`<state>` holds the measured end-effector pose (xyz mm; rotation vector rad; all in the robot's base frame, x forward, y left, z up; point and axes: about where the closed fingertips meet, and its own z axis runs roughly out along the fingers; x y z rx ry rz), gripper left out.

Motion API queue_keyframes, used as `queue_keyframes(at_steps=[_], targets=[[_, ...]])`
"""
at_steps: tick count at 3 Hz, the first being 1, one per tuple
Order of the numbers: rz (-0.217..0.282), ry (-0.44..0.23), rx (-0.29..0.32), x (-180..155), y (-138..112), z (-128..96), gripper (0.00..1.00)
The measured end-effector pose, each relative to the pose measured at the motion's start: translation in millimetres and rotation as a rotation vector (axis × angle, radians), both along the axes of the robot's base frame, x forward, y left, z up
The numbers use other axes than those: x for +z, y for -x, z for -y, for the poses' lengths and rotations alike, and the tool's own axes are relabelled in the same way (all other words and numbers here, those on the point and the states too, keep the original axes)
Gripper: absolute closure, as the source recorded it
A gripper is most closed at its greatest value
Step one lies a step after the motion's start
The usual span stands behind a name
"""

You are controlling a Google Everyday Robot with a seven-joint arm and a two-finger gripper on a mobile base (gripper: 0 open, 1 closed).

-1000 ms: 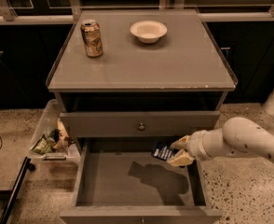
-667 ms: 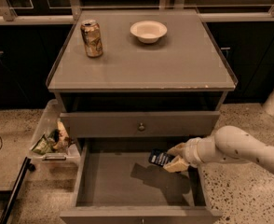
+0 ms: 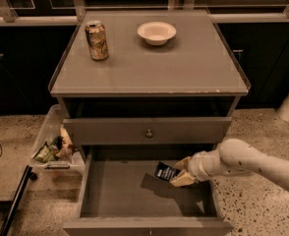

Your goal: Place rxbar blueberry into middle drawer

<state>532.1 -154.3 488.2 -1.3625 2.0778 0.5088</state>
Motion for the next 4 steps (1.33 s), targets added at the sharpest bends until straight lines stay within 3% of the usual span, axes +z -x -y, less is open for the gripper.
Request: queue_keyframes(at_steps=[2, 4], targets=[[0.089, -0.013, 0.011, -57, -20, -20, 1.00], [0.104, -0.051, 0.085, -104, -45, -35, 1.00]])
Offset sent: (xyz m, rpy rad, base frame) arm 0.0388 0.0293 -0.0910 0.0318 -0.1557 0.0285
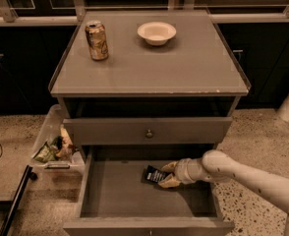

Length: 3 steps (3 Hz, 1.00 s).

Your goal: Place rxbar blueberry into middle drawer

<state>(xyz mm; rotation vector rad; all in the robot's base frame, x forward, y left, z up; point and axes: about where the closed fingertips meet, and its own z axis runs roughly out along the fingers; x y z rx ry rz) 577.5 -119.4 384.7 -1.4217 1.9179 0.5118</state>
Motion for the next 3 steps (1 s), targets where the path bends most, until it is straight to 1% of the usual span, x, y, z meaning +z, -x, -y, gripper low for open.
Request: queue_keyframes(at_steps=[1, 3], targets=[[0.001, -0.001, -0.002, -0.5, -1.3, 0.3, 0.81], [0.001, -0.001, -0.002, -0.5, -1.2, 0.2, 0.34]])
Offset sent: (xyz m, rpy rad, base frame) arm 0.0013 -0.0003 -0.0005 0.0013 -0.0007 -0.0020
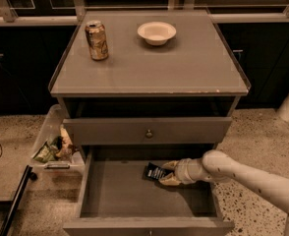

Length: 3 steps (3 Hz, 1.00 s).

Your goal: Place rxbar blueberry into middle drawer

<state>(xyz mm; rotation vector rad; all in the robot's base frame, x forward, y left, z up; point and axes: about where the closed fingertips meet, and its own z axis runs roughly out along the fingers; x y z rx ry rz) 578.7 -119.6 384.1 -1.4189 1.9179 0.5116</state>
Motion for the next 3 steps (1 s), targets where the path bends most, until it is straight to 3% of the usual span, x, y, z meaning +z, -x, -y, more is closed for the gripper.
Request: queue_keyframes(at_steps=[1, 2, 3], targets=[[0.000, 0.000, 0.000, 0, 0, 0, 0.11], [-0.006, -0.004, 0.016, 6, 7, 3, 0.00], [0.011, -0.017, 0.034, 35, 23, 19, 0.00]])
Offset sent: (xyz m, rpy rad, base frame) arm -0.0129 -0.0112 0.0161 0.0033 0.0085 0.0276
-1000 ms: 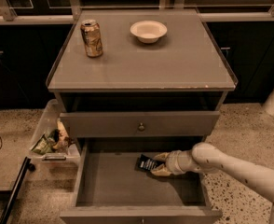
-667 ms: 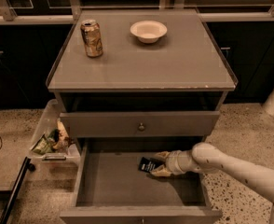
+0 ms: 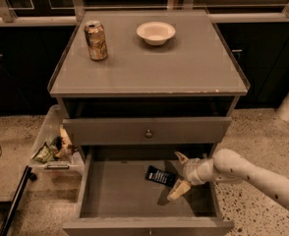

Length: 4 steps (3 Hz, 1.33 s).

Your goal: Place rxbar blueberry into middle drawer

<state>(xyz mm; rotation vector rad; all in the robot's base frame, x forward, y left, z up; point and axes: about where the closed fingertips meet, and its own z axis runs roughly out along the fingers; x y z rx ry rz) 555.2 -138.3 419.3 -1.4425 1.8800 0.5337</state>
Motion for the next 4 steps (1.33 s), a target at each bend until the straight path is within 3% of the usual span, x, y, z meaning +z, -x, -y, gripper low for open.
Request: queue_keyframes(at_steps=[1, 2, 3, 4], targets=[[0.050, -0.020, 0.018, 45, 23, 25, 0.00], [0.133, -0.002, 0.018, 87, 47, 44, 0.00], [0.254, 0.045, 0.003, 124, 62, 57, 0.00], [0.253, 0.042, -0.002, 123, 63, 59, 0.00]])
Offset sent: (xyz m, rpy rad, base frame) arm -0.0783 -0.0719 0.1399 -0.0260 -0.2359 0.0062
